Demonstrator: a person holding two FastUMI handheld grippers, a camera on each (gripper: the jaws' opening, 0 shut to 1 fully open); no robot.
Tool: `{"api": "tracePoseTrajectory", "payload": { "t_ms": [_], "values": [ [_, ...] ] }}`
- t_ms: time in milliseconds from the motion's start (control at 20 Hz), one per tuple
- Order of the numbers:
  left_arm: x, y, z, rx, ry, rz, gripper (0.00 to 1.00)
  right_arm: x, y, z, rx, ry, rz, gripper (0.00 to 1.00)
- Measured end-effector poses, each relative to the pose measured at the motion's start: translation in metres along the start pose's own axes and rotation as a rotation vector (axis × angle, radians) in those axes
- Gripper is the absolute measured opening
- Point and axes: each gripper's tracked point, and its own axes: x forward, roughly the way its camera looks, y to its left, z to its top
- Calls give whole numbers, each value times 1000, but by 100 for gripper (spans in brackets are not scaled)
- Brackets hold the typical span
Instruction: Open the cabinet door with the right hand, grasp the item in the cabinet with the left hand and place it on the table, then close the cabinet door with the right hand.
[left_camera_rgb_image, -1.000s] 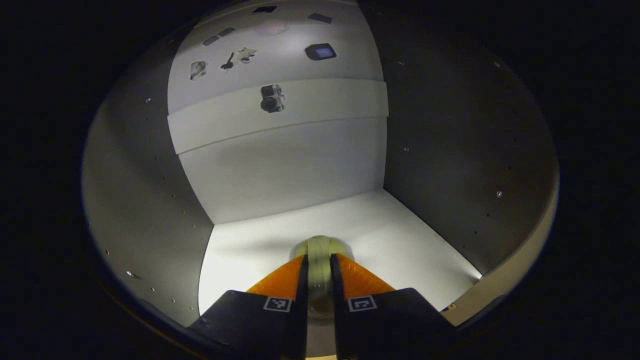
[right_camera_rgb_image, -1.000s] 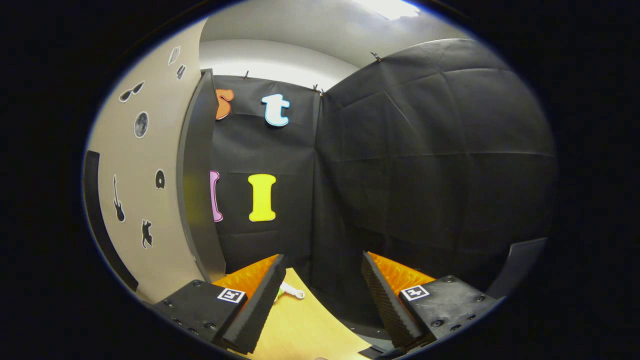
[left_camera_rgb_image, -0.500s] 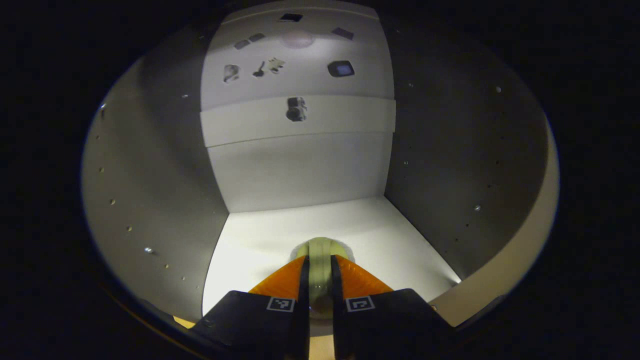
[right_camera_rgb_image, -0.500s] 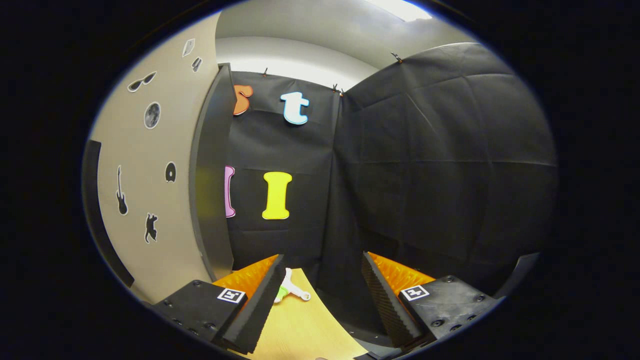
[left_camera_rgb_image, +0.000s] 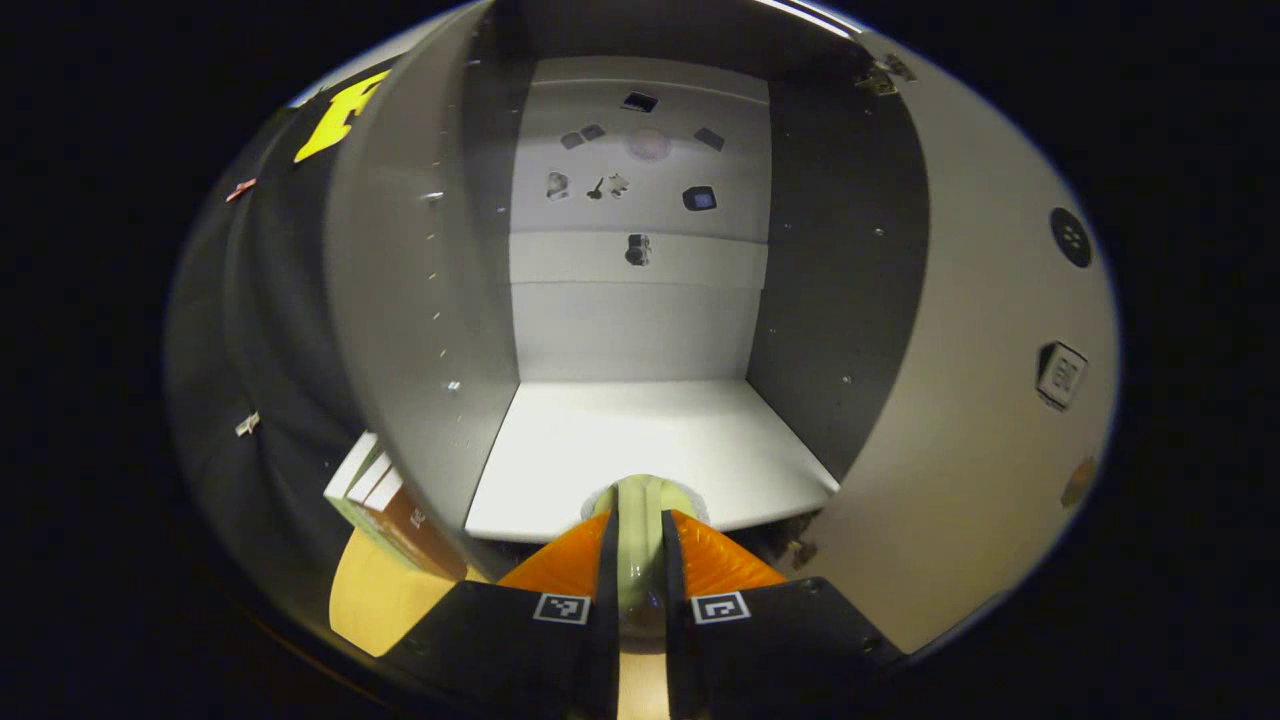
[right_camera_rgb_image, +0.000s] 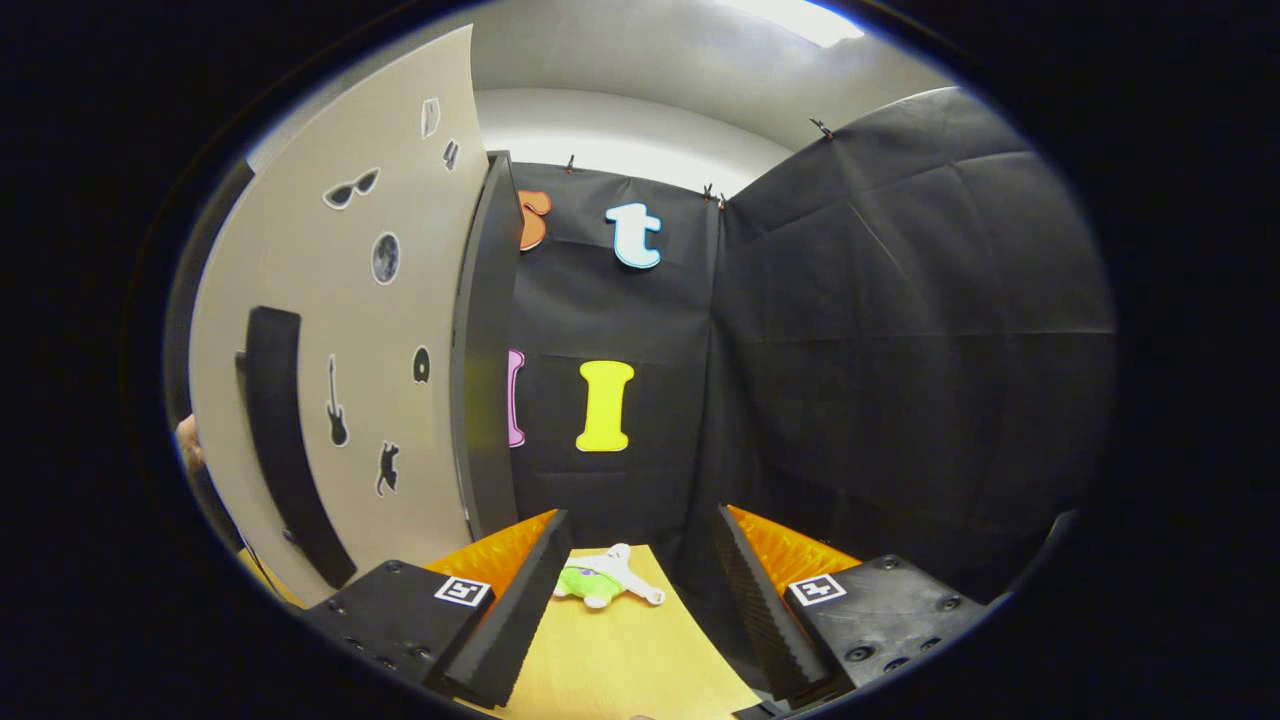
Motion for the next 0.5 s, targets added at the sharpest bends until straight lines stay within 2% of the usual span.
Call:
{"api": "tracePoseTrajectory", "payload": {
  "t_ms": [250,500],
  "values": [
    [-71,6,-83,-75,60,9,22,-39,6,-1,-23,23,43,92],
    [-104,-8,-152,-95,91,-24,22,-78,6,5,2,21,92,93]
  ]
}}
